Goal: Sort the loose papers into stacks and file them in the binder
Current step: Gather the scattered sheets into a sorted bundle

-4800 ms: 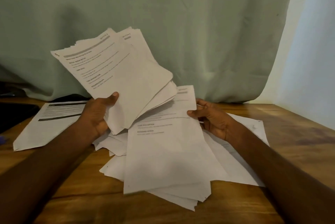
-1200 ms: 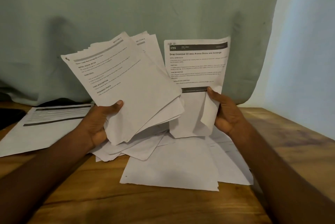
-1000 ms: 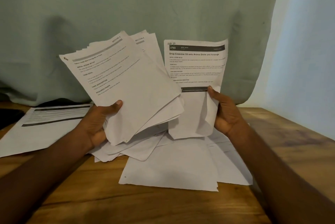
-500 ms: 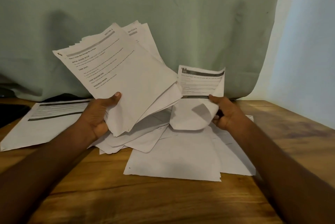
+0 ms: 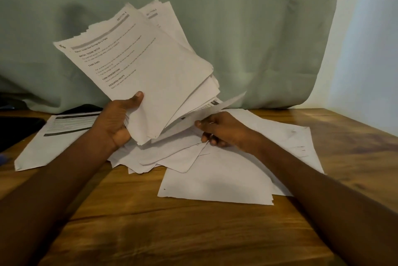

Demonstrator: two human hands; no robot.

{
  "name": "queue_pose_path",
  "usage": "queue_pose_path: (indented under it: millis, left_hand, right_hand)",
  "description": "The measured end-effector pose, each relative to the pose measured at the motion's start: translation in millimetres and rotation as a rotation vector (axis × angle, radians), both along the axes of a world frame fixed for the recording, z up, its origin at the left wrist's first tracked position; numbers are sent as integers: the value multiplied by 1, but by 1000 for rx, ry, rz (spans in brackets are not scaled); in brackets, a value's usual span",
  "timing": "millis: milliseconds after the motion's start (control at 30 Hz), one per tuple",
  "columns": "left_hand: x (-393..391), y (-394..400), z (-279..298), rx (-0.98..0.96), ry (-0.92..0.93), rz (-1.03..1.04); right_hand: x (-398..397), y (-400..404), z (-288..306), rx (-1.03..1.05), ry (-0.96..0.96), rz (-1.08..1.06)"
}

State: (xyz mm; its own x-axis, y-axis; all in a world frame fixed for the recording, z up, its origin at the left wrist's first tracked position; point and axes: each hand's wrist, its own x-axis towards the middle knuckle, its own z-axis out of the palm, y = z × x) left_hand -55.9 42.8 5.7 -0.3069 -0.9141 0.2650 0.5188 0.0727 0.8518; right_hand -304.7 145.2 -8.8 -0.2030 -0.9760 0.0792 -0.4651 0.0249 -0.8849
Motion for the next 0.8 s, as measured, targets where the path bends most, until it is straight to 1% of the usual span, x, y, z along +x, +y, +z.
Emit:
queue_pose_path:
  millis: [67, 100, 167, 200, 233, 267, 333, 367, 400, 433, 500, 533, 600, 633, 733, 767, 800]
  left_hand:
    - [-4, 1, -5, 16, -53, 8]
    - [-5, 1, -7, 24, -65, 9]
    - [-9, 1, -12, 42, -59, -15]
    - [-10, 2, -13, 48, -61, -31]
    - [-11, 3, -14, 50, -63, -41]
    - [-12, 5, -14, 49, -61, -50]
    - [-12, 6, -14, 47, -62, -59]
    - [-13, 6, -15, 47, -68, -56]
    - [-13, 6, -14, 46, -79, -47]
    - [-13, 6, -14, 48, -91, -38]
    - [-14, 7, -16, 53, -98, -27]
    - [-14, 8, -17, 60, -94, -29]
    - [-15, 10, -20, 84, -100, -40]
    - [-16, 12, -21, 93, -108, -48]
    - [-17, 12, -22, 87, -123, -56]
    - [-17, 12, -23, 86, -121, -53]
    - [-16, 12, -22, 85, -117, -52]
  right_hand:
    - [-14, -1, 3, -89, 193, -109]
    - [-25, 1, 7, -132, 355, -201]
    - [-45, 16, 16, -112, 698, -365]
    - [-52, 28, 21, -56, 792, -388]
    - [-56, 39, 25, 5, 787, -363]
    - [-57, 48, 27, 87, 729, -328]
    - [-58, 55, 28, 328, 613, -302]
    - [-56, 54, 27, 423, 608, -303]
    - [-55, 51, 25, 473, 624, -292]
    - [-55, 48, 23, 467, 631, -282]
    - [-58, 43, 21, 402, 536, -280]
    - [-62, 43, 21, 372, 476, -292]
    - [-75, 44, 19, 339, 448, -360]
    - [-82, 45, 17, 337, 481, -407]
    - [-96, 49, 14, 281, 725, -583]
    - [-96, 50, 15, 231, 765, -599]
    - [-93, 51, 17, 204, 752, -561]
